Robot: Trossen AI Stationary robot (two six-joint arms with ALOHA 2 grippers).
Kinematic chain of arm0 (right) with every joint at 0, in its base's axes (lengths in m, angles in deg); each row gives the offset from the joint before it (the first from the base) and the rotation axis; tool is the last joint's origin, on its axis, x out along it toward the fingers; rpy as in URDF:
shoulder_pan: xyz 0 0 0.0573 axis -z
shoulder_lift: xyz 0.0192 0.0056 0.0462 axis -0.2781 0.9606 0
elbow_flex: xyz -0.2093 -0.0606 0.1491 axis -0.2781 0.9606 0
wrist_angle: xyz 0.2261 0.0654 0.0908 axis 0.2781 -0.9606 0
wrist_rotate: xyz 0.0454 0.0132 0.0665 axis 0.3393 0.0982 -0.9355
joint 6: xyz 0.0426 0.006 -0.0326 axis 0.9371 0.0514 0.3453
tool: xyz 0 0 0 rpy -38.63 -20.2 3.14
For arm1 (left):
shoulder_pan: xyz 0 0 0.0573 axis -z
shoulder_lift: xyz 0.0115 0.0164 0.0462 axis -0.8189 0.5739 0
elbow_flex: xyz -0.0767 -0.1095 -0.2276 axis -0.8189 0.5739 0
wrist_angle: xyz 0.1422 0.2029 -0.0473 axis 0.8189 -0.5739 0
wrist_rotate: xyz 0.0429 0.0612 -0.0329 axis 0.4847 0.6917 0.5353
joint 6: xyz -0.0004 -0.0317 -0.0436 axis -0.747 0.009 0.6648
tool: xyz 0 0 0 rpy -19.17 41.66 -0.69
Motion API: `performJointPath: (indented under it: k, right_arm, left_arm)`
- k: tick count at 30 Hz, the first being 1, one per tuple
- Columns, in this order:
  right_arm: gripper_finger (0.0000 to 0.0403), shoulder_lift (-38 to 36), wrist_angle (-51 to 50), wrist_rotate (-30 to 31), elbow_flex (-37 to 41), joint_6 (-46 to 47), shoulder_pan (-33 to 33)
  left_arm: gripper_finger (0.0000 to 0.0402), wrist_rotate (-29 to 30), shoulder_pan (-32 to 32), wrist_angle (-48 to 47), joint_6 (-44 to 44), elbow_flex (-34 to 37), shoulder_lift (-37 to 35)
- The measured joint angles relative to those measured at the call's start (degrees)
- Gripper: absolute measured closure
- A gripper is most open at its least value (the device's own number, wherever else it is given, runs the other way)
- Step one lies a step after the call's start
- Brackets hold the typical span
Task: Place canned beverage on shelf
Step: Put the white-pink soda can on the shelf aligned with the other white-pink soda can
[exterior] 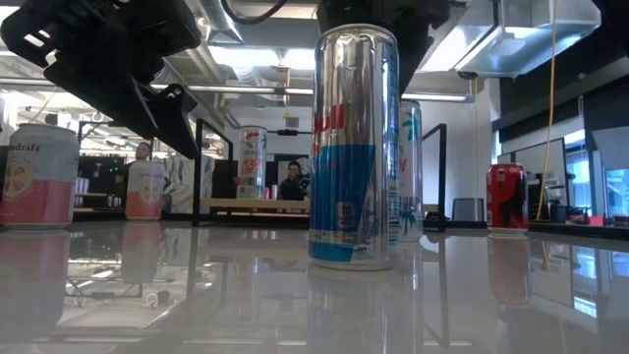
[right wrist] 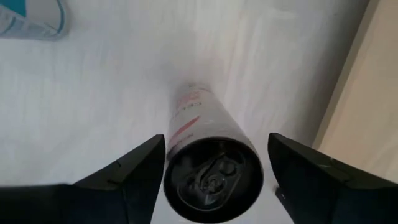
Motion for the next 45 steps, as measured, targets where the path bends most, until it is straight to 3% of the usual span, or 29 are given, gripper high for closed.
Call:
performJointPath:
  k: [8, 12, 18, 24, 31, 35, 40, 45]
  right_arm:
    - [0.0123, -1.1, -10.0, 1.3, -7.3, 3.1, -0.2]
    - [0.0123, -6.9, -10.1, -0.7, -9.4, 5.1, -2.1]
    - [0.0123, -16.4, -6.6, 5.7, -5.2, 11.6, -6.5]
    - [0.0123, -27.8, 4.5, 10.7, 11.0, 14.8, -10.7]
    - [0.0123, -41.9, 23.2, 12.2, 37.3, 15.6, -11.3]
    - [0.0123, -50.2, 34.1, 12.7, 49.8, 15.7, -11.3]
    - [0.0123, -60.1, 42.6, 18.5, 60.5, 17.1, -11.3]
    - [0.0123, -66.9, 48.5, 23.8, 67.9, 19.5, -11.3]
  left_arm:
    - [0.0068, 0.2, 0.0, 0.0, 0.0, 0.0, 0.0]
    - [0.0068, 0.7, 0.0, 0.8, -0.1, 0.0, 0.0]
    - [0.0068, 2.4, -0.4, 6.1, -0.3, 0.0, 0.0]
    - [0.0061, 5.6, -2.8, 12.2, -3.1, 0.0, 0.4]
    - [0.0007, 3.5, -7.5, 14.1, -4.4, -5.5, 3.2]
    - [0.0004, -2.0, -11.0, 13.8, -5.6, -11.6, 8.1]
    - [0.0004, -2.7, -13.6, 13.9, -4.3, -18.8, 13.5]
    - [0.0005, -1.6, -12.7, 15.9, -3.3, -20.9, 14.6]
